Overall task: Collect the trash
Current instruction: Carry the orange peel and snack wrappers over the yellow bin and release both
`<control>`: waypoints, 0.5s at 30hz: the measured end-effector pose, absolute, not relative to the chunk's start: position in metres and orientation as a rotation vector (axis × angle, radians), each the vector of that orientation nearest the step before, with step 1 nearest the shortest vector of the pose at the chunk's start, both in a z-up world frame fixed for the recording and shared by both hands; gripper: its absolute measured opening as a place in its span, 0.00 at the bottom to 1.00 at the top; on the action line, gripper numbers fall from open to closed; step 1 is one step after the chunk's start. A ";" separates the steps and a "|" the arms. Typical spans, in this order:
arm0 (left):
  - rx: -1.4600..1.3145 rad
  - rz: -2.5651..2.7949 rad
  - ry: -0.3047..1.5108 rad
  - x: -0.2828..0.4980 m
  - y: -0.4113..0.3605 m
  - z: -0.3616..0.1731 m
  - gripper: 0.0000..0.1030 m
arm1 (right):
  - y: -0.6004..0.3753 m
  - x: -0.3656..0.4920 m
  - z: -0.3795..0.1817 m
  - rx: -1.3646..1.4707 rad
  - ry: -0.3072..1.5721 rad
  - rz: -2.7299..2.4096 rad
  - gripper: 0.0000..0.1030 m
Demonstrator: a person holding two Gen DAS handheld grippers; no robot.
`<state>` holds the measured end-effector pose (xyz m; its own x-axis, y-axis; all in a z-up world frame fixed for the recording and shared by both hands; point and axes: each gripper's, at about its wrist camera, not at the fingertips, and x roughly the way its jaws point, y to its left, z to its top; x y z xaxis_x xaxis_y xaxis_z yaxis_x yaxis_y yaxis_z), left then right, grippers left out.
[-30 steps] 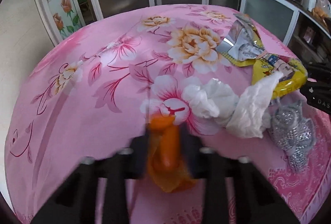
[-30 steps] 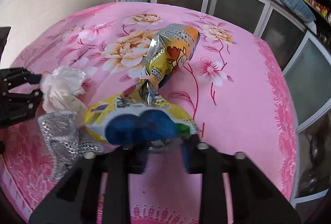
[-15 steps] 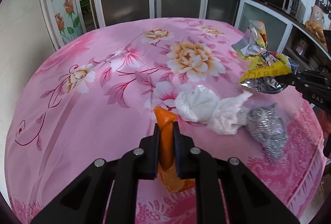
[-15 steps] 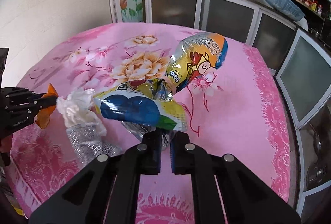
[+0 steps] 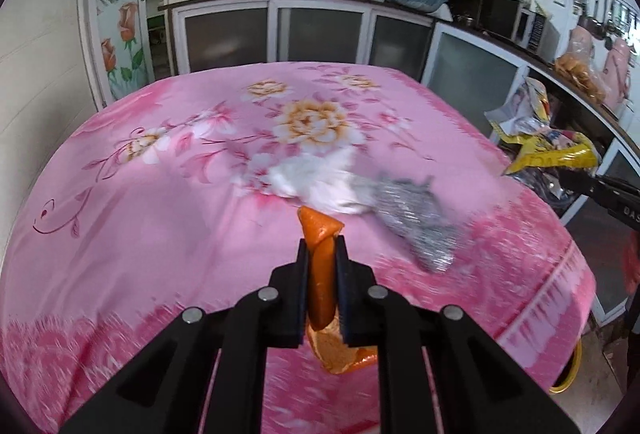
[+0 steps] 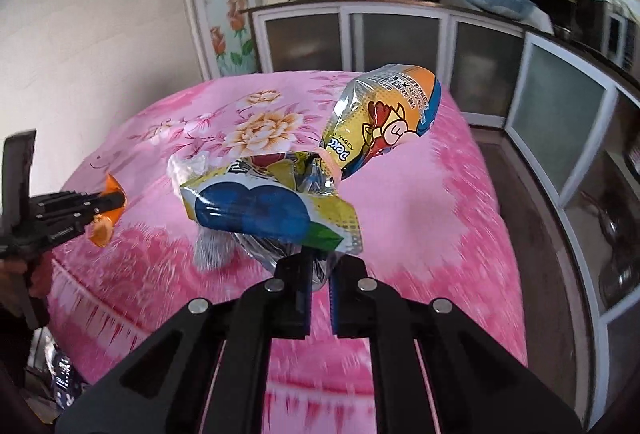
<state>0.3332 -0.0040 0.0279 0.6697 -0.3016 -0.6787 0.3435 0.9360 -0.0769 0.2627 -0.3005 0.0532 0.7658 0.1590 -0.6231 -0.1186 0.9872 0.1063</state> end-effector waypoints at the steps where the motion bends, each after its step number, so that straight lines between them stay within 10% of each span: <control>1: 0.049 -0.386 0.752 0.326 -0.011 0.028 0.10 | -0.307 0.250 0.054 0.072 0.679 0.142 0.06; 15: 0.108 -0.685 0.743 0.248 -0.150 0.032 0.10 | -0.391 0.087 0.052 0.178 0.609 -0.084 0.06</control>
<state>0.2476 -0.1504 0.0325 0.5313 -0.5364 -0.6558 0.6101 0.7793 -0.1431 0.0866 -0.3911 0.0516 0.8176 -0.0264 -0.5752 0.1309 0.9813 0.1410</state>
